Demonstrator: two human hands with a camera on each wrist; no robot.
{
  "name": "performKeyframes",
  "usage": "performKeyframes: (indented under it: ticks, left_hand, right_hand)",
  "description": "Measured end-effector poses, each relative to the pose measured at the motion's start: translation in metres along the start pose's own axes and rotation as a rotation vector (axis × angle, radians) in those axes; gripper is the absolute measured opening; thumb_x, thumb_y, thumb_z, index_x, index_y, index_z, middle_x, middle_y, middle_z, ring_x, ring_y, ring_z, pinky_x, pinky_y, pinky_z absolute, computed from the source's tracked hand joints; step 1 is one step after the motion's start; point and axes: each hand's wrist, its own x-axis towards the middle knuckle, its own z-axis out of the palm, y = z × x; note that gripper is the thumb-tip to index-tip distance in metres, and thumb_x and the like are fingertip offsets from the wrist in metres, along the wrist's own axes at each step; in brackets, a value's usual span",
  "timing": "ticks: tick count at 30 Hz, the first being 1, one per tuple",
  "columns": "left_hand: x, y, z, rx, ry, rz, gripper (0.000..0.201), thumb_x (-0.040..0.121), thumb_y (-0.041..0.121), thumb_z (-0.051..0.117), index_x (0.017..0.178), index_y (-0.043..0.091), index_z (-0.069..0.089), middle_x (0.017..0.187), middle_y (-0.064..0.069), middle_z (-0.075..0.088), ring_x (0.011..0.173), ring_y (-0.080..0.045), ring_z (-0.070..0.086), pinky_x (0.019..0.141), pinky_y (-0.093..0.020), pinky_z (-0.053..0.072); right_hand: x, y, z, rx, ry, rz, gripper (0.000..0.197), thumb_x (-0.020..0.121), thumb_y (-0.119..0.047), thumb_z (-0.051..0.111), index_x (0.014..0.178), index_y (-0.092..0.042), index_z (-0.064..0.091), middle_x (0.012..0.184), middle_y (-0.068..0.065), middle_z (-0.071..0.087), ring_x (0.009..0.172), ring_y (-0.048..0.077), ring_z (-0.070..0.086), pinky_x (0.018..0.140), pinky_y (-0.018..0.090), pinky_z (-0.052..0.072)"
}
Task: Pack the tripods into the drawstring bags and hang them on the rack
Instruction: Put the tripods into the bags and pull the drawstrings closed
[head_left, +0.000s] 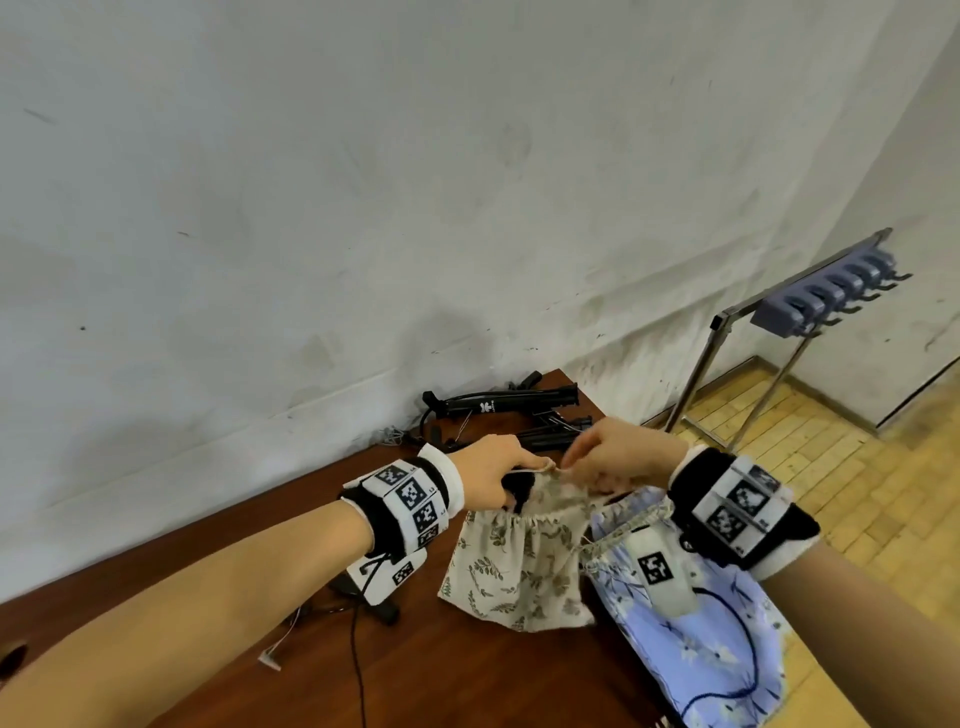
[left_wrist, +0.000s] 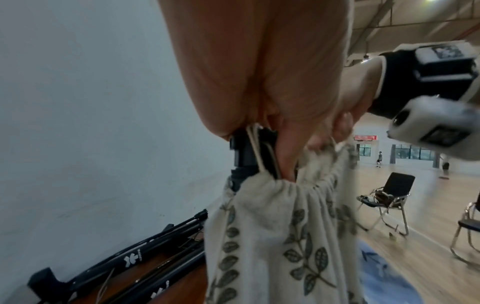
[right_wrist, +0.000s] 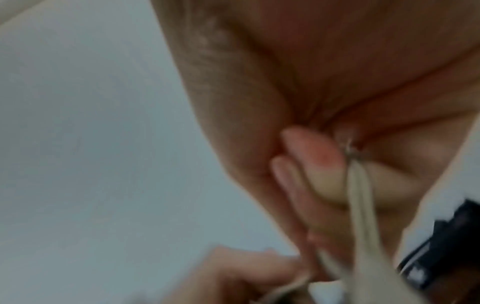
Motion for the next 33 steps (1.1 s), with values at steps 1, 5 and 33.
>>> performKeyframes:
  ticks: [1, 5, 33]
  left_hand:
    - [0.001, 0.001, 0.001, -0.02, 0.002, -0.018, 0.067, 0.088, 0.006, 0.062, 0.146, 0.024, 0.035, 0.135, -0.011, 0.043, 0.127, -0.027, 0.043, 0.1, -0.028, 0.034]
    - [0.004, 0.005, 0.001, -0.145, 0.06, -0.027, 0.061, 0.083, 0.005, 0.063, 0.139, 0.02, 0.045, 0.122, -0.011, 0.046, 0.114, -0.027, 0.05, 0.095, -0.027, 0.039]
    - [0.008, 0.002, -0.006, -0.707, 0.242, 0.007, 0.026, 0.077, 0.004, 0.075, 0.1, 0.014, 0.07, 0.087, 0.004, 0.072, 0.095, -0.008, 0.066, 0.085, -0.004, 0.044]
  right_hand:
    - [-0.002, -0.004, -0.001, 0.286, 0.002, -0.04, 0.02, 0.088, -0.001, 0.064, 0.108, -0.005, 0.063, 0.068, 0.007, 0.065, 0.047, 0.008, 0.058, 0.047, 0.015, 0.047]
    - [-0.004, -0.016, 0.0, 1.014, -0.024, -0.223, 0.038, 0.089, 0.01, 0.053, 0.122, -0.01, 0.053, 0.086, 0.016, 0.066, 0.069, 0.017, 0.062, 0.065, 0.025, 0.056]
    - [0.007, -0.019, 0.026, 0.936, 0.332, -0.543, 0.031, 0.082, 0.002, 0.069, 0.112, -0.006, 0.069, 0.092, 0.021, 0.073, 0.089, 0.032, 0.072, 0.079, 0.033, 0.059]
